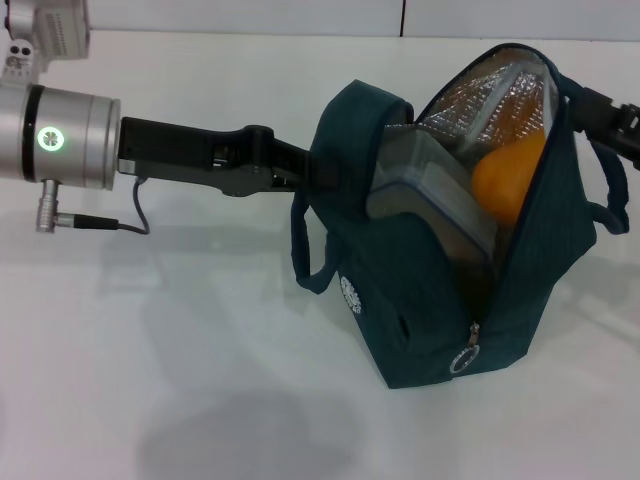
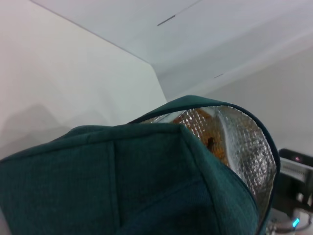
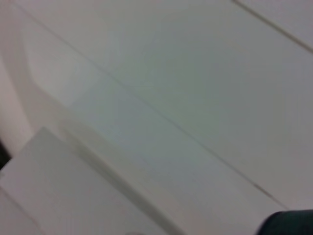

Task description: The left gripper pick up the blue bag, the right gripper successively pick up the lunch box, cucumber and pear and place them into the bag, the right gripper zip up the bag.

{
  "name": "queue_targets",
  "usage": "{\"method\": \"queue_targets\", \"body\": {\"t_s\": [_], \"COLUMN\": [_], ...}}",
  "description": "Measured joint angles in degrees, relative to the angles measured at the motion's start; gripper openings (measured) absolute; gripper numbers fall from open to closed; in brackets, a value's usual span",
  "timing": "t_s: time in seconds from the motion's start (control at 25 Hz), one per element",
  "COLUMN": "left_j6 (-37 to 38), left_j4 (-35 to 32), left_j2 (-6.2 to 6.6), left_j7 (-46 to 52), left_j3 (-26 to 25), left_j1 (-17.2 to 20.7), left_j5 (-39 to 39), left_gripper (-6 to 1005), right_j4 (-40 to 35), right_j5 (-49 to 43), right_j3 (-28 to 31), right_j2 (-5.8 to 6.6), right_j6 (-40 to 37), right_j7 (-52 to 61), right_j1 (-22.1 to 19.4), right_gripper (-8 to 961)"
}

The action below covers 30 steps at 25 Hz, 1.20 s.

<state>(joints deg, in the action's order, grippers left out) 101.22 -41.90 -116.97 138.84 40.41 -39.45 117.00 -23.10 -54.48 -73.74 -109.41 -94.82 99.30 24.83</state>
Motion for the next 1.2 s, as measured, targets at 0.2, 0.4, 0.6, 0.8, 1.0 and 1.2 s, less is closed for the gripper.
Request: {"method": "queue_targets", "body": {"t_s": [0.2, 0.4, 0.6, 0.8, 1.0, 1.2], "left_j6": [-0.36, -0.50, -0.68, -0.88, -1.27, -1.87], "left_j4": [1.41, 2.06, 2.08, 2.19, 2.96, 2.96], "left_j2": [-0.28, -0.43, -0.45, -0.47, -0.52, -0.54], "left_j7": [-0.63, -1.13, -1.28, -1.63, -1.89, -2.07], "left_j3": [0.06, 0.06, -0.17, -0.25, -0.25, -0.22], "left_j1": [-0.12, -0.43, -0.31, -0.09, -0.02, 0.07], "left_j5": [-1.02, -1.15, -1.17, -1.34, -1.39, -1.44], "left_gripper": [44, 44, 44, 43, 43, 44], "right_j4": [0.07, 0.12, -0.50, -1.16, -1.18, -0.65], "right_j5": [-0.13, -2.30, -3.40, -3.57, -9.41, -14.61], "right_j3": [-0.23, -0.36, -0.05, 1.30, 1.36, 1.32], "right_j2": [-0.45, -1.46, -1.62, -1.64, -1.71, -2.78], "right_j6": [-3.48, -3.09, -7.70, -16.56, -21.02, -18.84], "right_j7": [-1.17, -2.45, -8.79, -18.47, -27.43, -35.82], "right_j1": [-0.24, 0.79, 1.09, -1.02, -3.67, -7.82], "right_gripper": [739, 773, 770, 767, 761, 750]}}
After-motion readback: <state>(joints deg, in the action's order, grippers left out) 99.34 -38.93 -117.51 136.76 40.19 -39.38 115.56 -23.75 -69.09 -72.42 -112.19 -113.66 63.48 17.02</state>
